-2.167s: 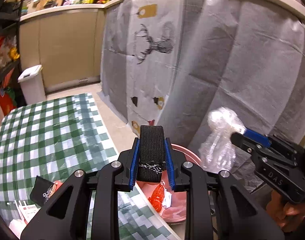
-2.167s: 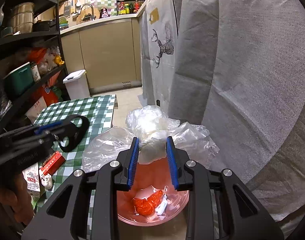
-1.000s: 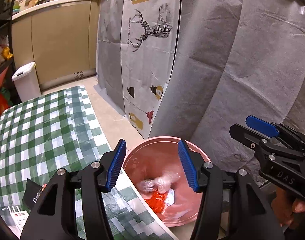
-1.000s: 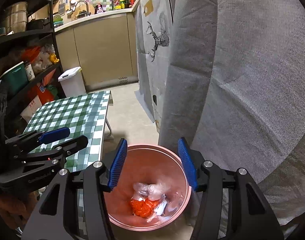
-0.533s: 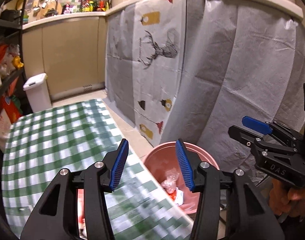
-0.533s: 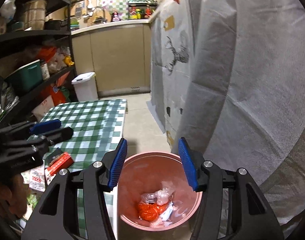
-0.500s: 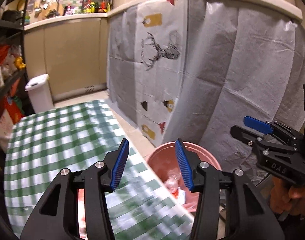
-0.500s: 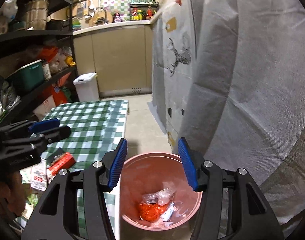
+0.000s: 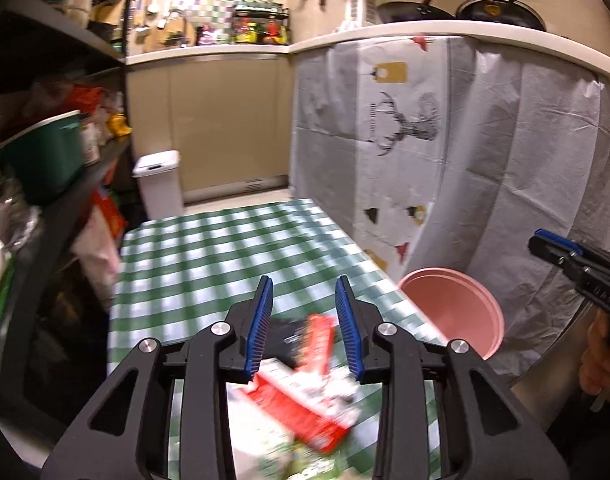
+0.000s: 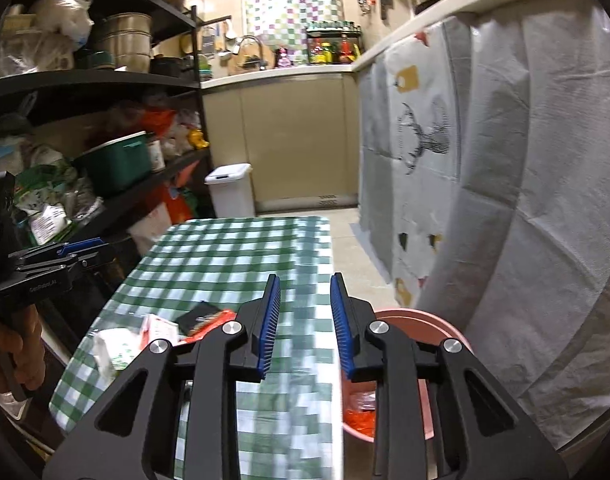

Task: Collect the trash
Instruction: 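Move both open grippers back over the trash on the table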

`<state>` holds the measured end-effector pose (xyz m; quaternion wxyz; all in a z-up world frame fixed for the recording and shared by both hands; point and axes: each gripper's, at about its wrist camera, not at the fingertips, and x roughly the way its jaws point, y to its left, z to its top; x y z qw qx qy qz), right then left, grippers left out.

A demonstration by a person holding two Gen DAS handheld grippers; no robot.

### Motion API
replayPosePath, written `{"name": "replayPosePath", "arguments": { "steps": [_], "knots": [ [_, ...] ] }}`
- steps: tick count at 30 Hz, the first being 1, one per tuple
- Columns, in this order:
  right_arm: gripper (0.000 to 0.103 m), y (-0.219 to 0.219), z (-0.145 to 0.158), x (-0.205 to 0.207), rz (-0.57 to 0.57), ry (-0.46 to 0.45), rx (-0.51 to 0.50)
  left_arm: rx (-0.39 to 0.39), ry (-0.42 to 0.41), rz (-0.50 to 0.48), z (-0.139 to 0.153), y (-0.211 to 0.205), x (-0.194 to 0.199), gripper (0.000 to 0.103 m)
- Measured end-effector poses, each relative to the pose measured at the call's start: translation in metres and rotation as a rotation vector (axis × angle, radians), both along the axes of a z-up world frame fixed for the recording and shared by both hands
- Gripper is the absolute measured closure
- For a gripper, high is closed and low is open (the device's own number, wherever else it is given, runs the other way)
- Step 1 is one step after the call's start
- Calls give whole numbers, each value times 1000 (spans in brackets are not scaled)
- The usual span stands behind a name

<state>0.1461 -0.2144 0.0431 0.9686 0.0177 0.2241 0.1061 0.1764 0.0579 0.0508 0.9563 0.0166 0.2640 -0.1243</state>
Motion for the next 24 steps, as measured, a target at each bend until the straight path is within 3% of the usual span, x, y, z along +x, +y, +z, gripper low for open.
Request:
{"name": "replayPosePath", "arguments": {
  "steps": [12,19,22,24],
  "knots": [
    [75,76,-38,0,164,48,22,-20,18,81,-32,81,-16,74],
    [59,118,-83,8,241,141,51,-18,67,78,-59,96,-8,74],
    [48,130,-99,14,267,179,60,-10,74,68,-68,97,-5,73],
    [47,137,-109,17,277,207,51,-10,87,63,-73,99,-4,70]
  ]
}}
